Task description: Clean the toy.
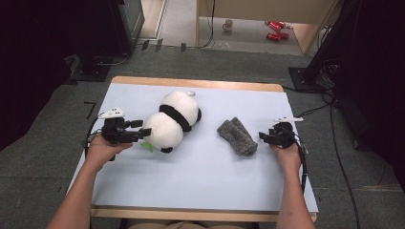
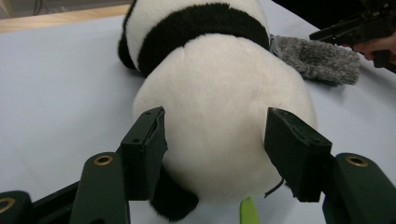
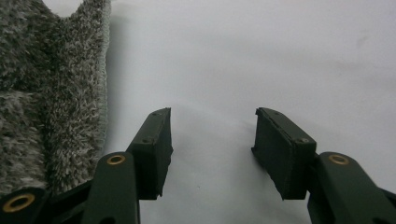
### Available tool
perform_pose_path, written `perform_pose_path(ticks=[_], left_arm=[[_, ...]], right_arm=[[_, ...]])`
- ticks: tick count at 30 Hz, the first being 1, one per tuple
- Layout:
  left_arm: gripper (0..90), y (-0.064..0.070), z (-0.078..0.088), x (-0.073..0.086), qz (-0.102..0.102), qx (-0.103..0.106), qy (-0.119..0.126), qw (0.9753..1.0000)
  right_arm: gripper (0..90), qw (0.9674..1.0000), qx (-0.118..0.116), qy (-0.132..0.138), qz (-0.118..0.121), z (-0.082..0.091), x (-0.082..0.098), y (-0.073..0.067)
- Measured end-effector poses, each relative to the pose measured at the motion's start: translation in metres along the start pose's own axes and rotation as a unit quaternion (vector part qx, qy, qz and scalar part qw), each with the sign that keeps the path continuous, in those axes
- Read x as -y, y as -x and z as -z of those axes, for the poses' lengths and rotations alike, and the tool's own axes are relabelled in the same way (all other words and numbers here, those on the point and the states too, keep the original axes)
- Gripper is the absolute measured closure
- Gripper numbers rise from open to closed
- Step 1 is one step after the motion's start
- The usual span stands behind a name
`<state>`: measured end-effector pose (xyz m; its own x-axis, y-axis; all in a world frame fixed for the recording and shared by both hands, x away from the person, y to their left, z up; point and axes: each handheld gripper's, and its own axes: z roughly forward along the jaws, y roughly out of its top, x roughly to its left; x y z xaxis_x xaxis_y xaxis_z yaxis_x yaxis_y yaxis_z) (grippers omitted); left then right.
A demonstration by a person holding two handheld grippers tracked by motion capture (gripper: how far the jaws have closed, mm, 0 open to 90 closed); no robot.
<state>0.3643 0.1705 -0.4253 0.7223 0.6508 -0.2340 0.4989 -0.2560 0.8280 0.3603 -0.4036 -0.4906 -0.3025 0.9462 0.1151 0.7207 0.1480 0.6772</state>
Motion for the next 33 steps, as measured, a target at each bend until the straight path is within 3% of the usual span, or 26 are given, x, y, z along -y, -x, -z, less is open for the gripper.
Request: perform_pose_path(ticks=[3, 9, 13, 17, 21, 24, 28, 33], left_arm=[[37.9, -0.010, 0.011, 0.005, -0.003, -0.036, -0.005, 0.9993], [37.1, -0.029, 0.016, 0.024, -0.005, -0.079, -0.020, 0.9966], [35.2, -0.036, 0.007, 0.033, 0.010, -0.078, -0.037, 0.9962], [35.0, -0.044, -0.001, 0.042, 0.007, -0.103, -0.070, 0.9922], [33.1, -0.052, -0.007, 0.050, 0.008, -0.125, -0.090, 0.9880], [32.5, -0.054, -0.010, 0.054, 0.010, -0.134, -0.098, 0.9862], [32.3, -0.054, -0.010, 0.055, 0.000, -0.143, -0.097, 0.9849], [30.3, -0.051, -0.012, 0.057, -0.032, -0.149, -0.103, 0.9829]], right_arm=[[45.3, 1.0000, 0.001, 0.007, 0.003, 0.000, 0.002, 0.000], [45.7, 0.9995, 0.012, 0.013, 0.026, -0.001, 0.005, -0.004], [45.1, 0.9992, 0.014, 0.028, 0.026, -0.002, 0.009, -0.004], [45.0, 0.9988, 0.011, 0.038, 0.029, -0.002, 0.012, -0.003], [44.4, 0.9983, 0.009, 0.047, 0.033, -0.002, 0.014, -0.002], [43.8, 0.9982, 0.007, 0.049, 0.034, -0.002, 0.014, -0.002], [39.3, 0.9981, 0.002, 0.048, 0.038, -0.003, 0.014, -0.003], [36.0, 0.9979, 0.002, 0.044, 0.048, -0.003, 0.014, -0.005]])
